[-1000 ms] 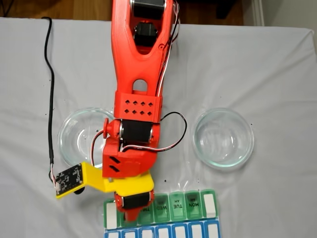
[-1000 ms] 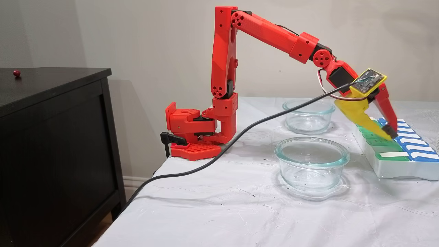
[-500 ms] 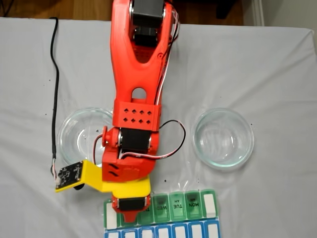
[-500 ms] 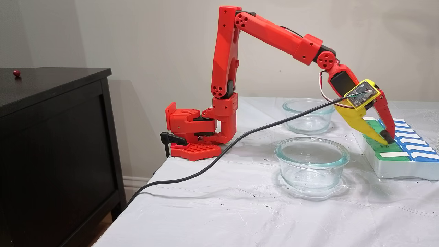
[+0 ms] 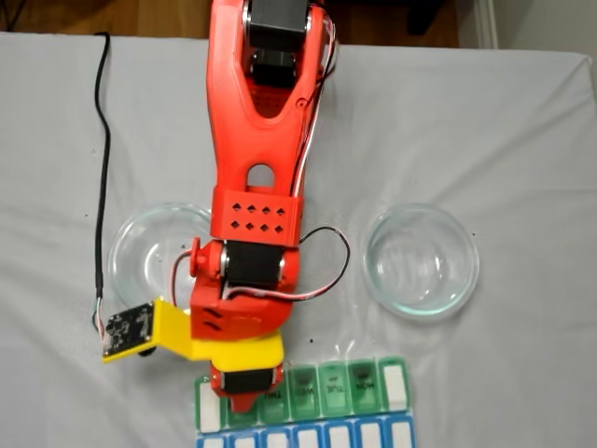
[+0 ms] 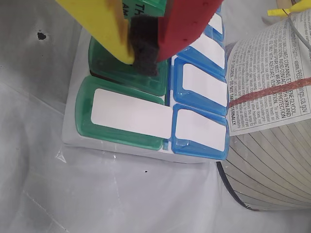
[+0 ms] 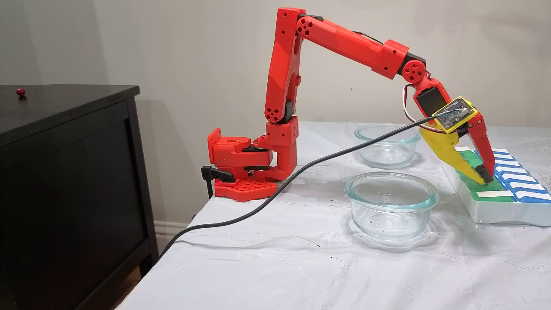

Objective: Sort medicines into box.

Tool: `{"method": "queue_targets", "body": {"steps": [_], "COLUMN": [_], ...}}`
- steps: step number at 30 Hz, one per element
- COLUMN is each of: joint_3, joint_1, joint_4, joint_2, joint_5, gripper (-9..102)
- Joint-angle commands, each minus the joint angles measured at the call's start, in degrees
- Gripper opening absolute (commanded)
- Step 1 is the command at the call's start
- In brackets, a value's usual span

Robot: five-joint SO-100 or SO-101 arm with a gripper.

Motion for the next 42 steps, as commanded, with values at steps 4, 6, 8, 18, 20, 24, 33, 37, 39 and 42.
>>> {"method": "queue_targets", "body": {"steps": [4,6,8,18,20,24,33,37,39,42], "joint_3": [1.2,2.2,3.5,5.7,6.1,7.4,8.9,9.0,9.4,10.0], "joint_1": [-1.2,-1.6,-1.9,-1.9,-1.8,-1.8,-1.9,-1.5,-1.2,-0.8], "joint_4": [0.8,0.7,0.6,0.5,0.5,0.4,-0.6,-1.2,-2.1,-3.4], "joint_2": [-0.7,-0.8,-0.4,-0.1,-0.2,-0.3,-1.4,-2.1,-2.4,-2.8], "joint_5": [-1.3,-1.4,-1.6,-1.1,-0.8,-0.7,-0.9,0.1,0.4,0.5], "gripper": [0,0,0,0,0,0,0,0,0,0]}}
